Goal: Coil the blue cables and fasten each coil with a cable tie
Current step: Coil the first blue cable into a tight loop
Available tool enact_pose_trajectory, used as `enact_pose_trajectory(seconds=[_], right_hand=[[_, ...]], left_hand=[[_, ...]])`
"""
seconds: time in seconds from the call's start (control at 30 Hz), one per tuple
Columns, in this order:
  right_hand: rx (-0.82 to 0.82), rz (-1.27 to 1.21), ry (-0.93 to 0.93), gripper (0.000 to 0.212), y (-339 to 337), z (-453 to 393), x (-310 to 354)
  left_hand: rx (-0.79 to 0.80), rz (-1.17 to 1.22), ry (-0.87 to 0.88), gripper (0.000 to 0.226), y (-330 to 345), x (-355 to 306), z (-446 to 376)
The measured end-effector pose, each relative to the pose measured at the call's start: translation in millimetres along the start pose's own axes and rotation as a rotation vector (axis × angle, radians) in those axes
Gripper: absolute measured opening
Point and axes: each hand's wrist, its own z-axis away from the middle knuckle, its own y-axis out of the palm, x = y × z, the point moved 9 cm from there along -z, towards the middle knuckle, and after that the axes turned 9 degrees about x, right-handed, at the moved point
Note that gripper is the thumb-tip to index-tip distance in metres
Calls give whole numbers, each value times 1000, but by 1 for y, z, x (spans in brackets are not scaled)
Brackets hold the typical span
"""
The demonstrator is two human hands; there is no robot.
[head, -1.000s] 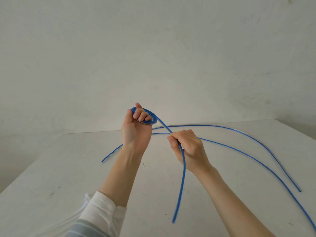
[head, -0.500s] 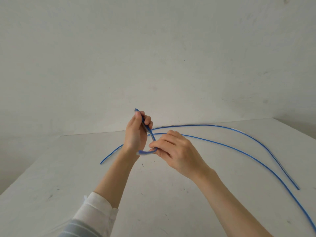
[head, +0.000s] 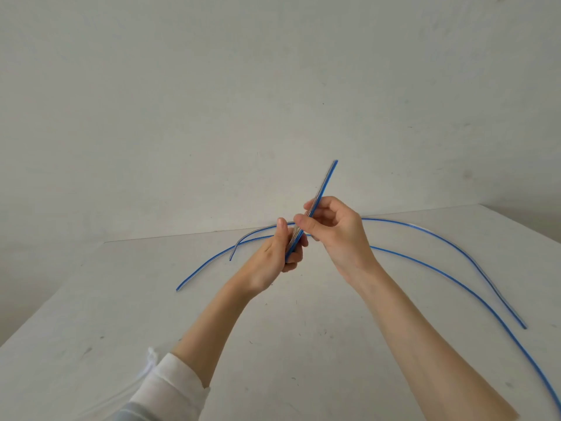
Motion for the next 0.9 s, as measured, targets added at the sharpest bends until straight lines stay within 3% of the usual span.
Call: enact_pose_trajectory(seconds=[0.1, 0.2, 0.27, 0.37, 0.4, 0.53, 0.73, 0.9], right_hand=[[-79, -75, 80, 50, -11, 0, -12], [-111, -41, 48, 78, -15, 4, -12], [-101, 46, -15, 65, -14, 5, -4], [-55, 211, -49, 17, -12, 3, 5], [-32, 240, -45, 10, -11, 3, 6], [8, 466, -63, 7, -13, 6, 10], [-131, 827, -21, 12, -16, 16, 6], [-58, 502, -6, 17, -7, 22, -7]], left_hand=[[44, -3, 7, 46, 7, 0, 1], [52, 84, 15, 39, 10, 1, 2], [44, 125, 22, 40, 8, 3, 1], [40, 218, 29, 43, 6, 8, 3], [47, 254, 34, 43, 5, 9, 5], [58, 395, 39, 44, 2, 13, 9], [4, 580, 61, 53, 3, 15, 8], [-64, 687, 81, 55, 3, 18, 8]])
